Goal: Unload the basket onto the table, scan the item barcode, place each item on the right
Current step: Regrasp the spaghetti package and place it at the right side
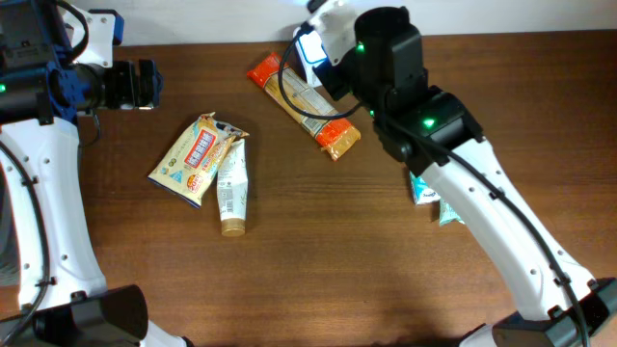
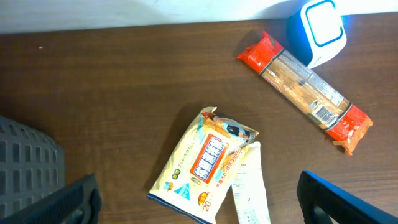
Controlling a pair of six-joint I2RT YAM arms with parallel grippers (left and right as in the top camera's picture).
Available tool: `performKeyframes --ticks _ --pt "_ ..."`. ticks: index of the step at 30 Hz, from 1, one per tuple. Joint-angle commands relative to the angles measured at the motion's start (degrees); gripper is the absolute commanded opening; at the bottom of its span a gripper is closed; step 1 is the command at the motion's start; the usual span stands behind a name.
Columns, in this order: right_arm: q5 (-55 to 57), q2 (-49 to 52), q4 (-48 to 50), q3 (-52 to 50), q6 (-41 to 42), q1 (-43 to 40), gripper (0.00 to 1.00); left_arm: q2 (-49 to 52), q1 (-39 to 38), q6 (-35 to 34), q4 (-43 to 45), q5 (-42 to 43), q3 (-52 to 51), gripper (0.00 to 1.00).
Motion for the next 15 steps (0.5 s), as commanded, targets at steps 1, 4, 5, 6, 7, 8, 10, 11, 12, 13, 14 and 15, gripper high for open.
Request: performKeyframes --ticks 1,4,5,6,7,8,10,11,12,13,14,15 --pt "-5.9 3.6 -9.7 -1.9 12.7 -1.3 0.09 -0.3 0.2 0.9 0.0 0.4 0.4 0.99" --pt "-6.4 12.6 -5.4 -1.9 12.7 -2.1 0.63 -0.3 0.2 0.9 0.0 0.4 0.4 0.99" --pt "-6.4 17.1 -2.3 -1.9 13.7 -3.2 0.73 -0.3 0.2 0.9 0.0 0.4 0.4 0.99" --pt "-7.6 20.8 0.3 -1.9 13.7 -4.1 0.81 -0.3 0.2 0.9 0.0 0.4 0.4 0.99" --pt "-8.7 24.3 2.8 -1.9 13.7 -5.0 0.84 -0.3 0.2 0.9 0.0 0.4 0.4 0.99" --pt "-9.0 27.3 4.8 -1.9 13.7 -5.9 0.87 -0.3 0.2 0.9 0.0 0.4 0.4 0.99" --pt "-14.0 33.6 8.5 -1.9 10.4 -8.2 0.88 -0.3 0.2 0.9 0.0 0.4 0.4 0.99" --pt "-15.6 35.4 8.6 -1.9 10.2 -8.5 0.86 -0.3 0.2 0.9 0.0 0.4 0.4 0.99" --pt "-16.4 36.4 8.3 -1.9 9.1 -8.5 0.84 -0.3 0.2 0.9 0.0 0.4 0.4 0.99" --pt "-17.1 37.6 8.0 -1.9 9.0 -8.4 0.82 -0.3 0.2 0.9 0.0 0.4 0.4 0.99" --pt "-20.0 39.5 7.6 -1.9 9.0 -8.3 0.77 -0.3 0.2 0.9 0.0 0.4 0.4 0.99" --pt "-22.2 40.4 6.8 -1.9 9.2 -8.4 0.72 -0.3 0.2 0.9 0.0 0.4 0.4 0.99"
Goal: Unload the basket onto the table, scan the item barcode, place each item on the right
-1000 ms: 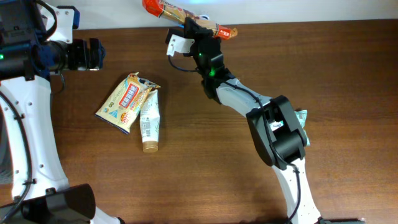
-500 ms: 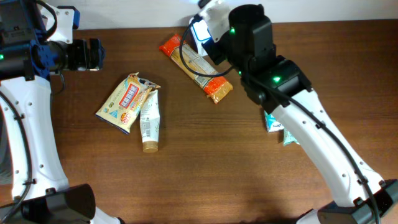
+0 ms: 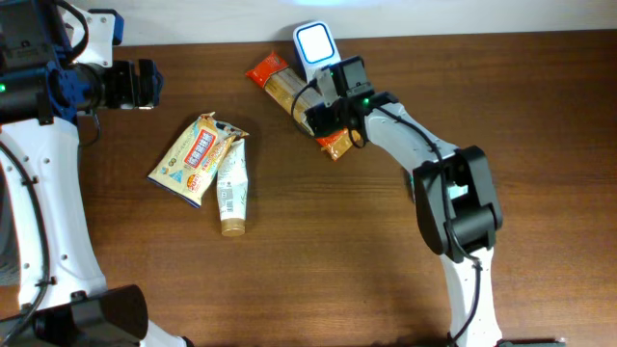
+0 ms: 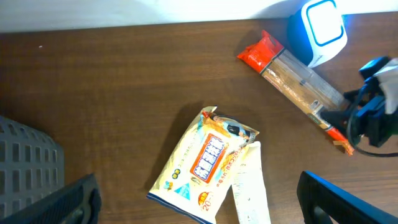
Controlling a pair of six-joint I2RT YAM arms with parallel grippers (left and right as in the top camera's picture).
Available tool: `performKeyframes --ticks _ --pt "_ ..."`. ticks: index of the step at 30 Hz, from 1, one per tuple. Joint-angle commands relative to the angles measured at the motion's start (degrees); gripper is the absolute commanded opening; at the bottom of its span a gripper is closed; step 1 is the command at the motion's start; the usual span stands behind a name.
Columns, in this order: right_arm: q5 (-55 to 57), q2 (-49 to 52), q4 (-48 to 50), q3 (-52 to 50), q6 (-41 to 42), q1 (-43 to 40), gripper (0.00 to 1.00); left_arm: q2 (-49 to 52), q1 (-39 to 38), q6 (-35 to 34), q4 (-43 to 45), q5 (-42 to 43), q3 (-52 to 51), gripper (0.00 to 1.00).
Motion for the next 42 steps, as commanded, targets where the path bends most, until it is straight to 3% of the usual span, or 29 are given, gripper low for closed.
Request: performKeyframes --ticks 1,2,5,10,12,15,19,23,24,25,26,28,30,34,37,42 --pt "-7.0 3.6 -2.0 0.2 -0.5 0.1 0.67 -0.3 0.2 0.9 0.0 0.4 0.4 0.99" --pt "-7.8 3.6 -4.5 0.2 -0.5 0.2 0.59 -0.3 0.2 0.9 0.0 0.4 0.4 0.99" --pt "-8.7 3.6 -16.0 0.2 -0.5 0.2 0.22 -0.3 0.2 0.9 0.0 0.4 0.4 0.99" --pt "-11.0 2.9 -27.7 0.3 -2.3 1.5 0.06 -0.3 0.2 0.9 0.0 0.4 0.4 0.99" --pt "-11.0 -0.2 -34.2 0.3 -2.6 2.5 0.04 -0.3 0.2 0.9 0.0 0.4 0.4 0.99" --pt "-8.4 -7.1 -41.9 0.3 3.4 1.4 0.04 -0.3 0.2 0.9 0.0 0.4 0.4 0.99" --pt "11.6 -19.8 -56.2 0.3 20.6 -3.5 0.04 -0.3 0.2 0.9 0.0 0.4 0.4 0.99" --pt "13.1 -19.6 -64.1 -1.2 22.0 -9.3 0.04 -0.3 0.2 0.9 0.0 0.4 0.4 0.99" --pt "13.1 -19.6 -64.4 -2.7 22.0 -10.1 0.09 -0.3 0.2 0.9 0.0 0.4 0.4 0.99" --pt "13.1 -19.6 -65.5 -3.6 22.0 -10.6 0.38 -0.3 0.2 0.9 0.0 0.4 0.4 0.99" --pt "13.1 -19.6 -66.1 -3.7 21.7 -10.8 0.47 -0.3 0.2 0.9 0.0 0.4 0.4 0.99" --pt "13.1 -19.6 -66.4 -3.7 20.3 -10.8 0.60 -0.3 0.2 0.9 0.0 0.4 0.4 0.99" --pt "13.1 -19.7 -66.3 -3.1 20.3 -10.9 0.65 -0.3 0.2 0.9 0.0 0.4 0.4 0.99" --pt "9.9 -19.7 -60.6 5.3 19.9 -10.6 0.63 -0.3 0.2 0.9 0.0 0.4 0.4 0.99" --pt "-6.5 -19.6 -47.4 6.7 15.0 -9.2 0.56 -0.3 0.2 0.9 0.0 0.4 0.4 0.99" --pt "-10.8 -16.1 -32.6 6.0 18.6 1.5 0.57 -0.3 0.2 0.9 0.0 0.4 0.4 0.99"
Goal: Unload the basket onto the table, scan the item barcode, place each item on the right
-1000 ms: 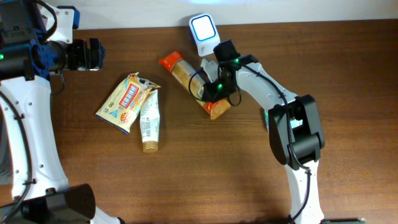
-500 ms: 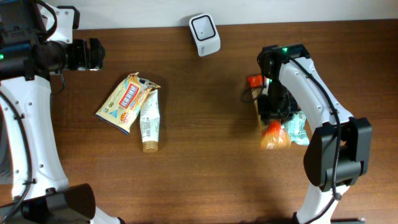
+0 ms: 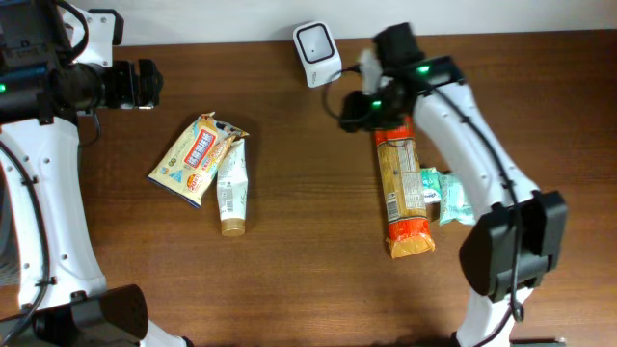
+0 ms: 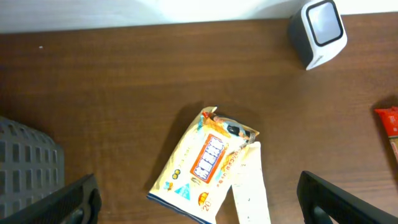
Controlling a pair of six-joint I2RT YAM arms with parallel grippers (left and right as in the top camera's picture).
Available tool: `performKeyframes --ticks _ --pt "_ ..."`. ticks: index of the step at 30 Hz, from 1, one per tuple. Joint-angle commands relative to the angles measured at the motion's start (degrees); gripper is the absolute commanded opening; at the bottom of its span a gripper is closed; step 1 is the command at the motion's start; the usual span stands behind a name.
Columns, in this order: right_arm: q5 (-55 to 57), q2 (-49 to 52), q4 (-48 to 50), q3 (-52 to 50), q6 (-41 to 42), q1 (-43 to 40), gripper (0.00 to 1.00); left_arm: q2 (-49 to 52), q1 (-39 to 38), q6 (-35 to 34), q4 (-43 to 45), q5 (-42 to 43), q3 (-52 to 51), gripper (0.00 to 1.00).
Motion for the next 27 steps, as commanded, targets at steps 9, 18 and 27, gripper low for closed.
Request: performKeyframes --ticks 9,18,27 --pt "14.6 15.6 34.2 0.2 9.6 4.4 0.07 -0.3 0.2 0.9 0.0 0.4 0.4 0.99" --pt "20.9 28.7 64.7 0.2 10.2 -1.2 0.04 -0.3 0.2 0.9 0.0 0.4 0.4 0.99" --pt "22.1 31.6 72.3 0.2 10.3 -2.0 0.04 -0.3 0.2 0.9 0.0 0.4 0.4 0.99"
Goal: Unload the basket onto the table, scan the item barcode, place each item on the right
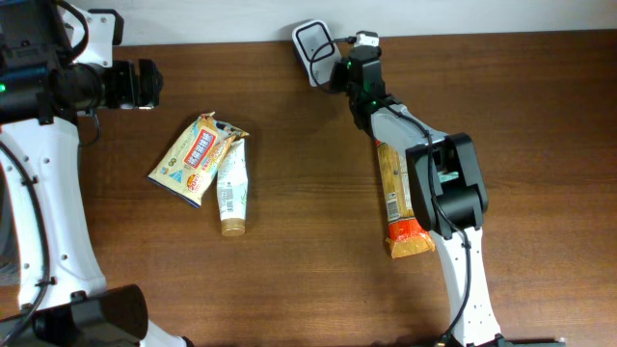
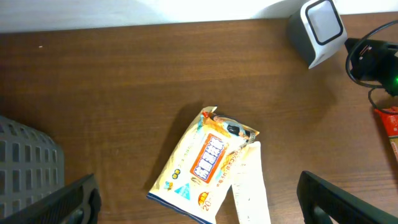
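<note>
The long tan packet with orange ends [image 1: 399, 193] lies lengthwise on the table at the right, its barcode label facing up. The white scanner [image 1: 313, 40] stands at the back edge with a dark screen. My right gripper [image 1: 339, 66] is right beside the scanner, apart from the packet; its jaws are too small to read. In the left wrist view it shows as a dark shape [image 2: 367, 55] next to the scanner [image 2: 317, 30]. My left gripper [image 2: 199, 208] hangs open and empty above the yellow pouch [image 2: 205, 158].
A yellow pouch [image 1: 196, 159] and a white tube [image 1: 231, 190] lie side by side left of the middle. A grey gridded bin [image 2: 25, 165] shows at the left edge of the left wrist view. The right arm [image 1: 445, 188] crosses over the table's right side.
My right gripper has moved from the packet's upper end to the back, beside the scanner. The packet, pouch, tube and left arm are where they were.
The packet first lay slanted at the back by the blue-lit scanner, with my right arm over it. Then my right gripper was at its lower end. Later the packet lay lengthwise at the right, the scanner dark. Now my gripper is beside the scanner.
</note>
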Controlling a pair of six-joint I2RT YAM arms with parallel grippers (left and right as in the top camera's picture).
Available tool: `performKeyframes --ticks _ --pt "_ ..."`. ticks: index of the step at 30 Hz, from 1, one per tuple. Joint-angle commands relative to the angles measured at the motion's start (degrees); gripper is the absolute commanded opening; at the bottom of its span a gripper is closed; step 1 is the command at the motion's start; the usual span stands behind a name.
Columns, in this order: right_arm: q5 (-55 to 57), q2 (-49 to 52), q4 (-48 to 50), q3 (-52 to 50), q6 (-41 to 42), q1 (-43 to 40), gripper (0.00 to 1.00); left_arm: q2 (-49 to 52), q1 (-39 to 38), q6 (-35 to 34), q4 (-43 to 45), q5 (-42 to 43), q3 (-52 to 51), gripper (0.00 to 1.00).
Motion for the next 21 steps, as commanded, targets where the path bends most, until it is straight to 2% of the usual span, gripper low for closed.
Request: performKeyframes --ticks 1,4,9,12,21 --pt "0.5 1.8 1.6 0.4 0.5 -0.9 0.04 -0.3 0.2 0.9 0.1 0.4 0.4 0.99" --pt "-0.2 3.3 4.3 0.4 0.5 -1.7 0.04 -0.3 0.2 0.9 0.1 0.4 0.4 0.99" --pt "-9.4 4.1 8.0 0.4 0.5 -3.1 0.04 -0.3 0.2 0.9 0.1 0.4 0.4 0.99" --pt "-16.1 4.1 8.1 0.4 0.5 -3.1 0.04 -0.3 0.2 0.9 0.1 0.4 0.4 0.99" --pt "-24.0 4.1 6.8 0.4 2.3 -3.0 0.04 -0.3 0.2 0.9 0.1 0.4 0.4 0.99"
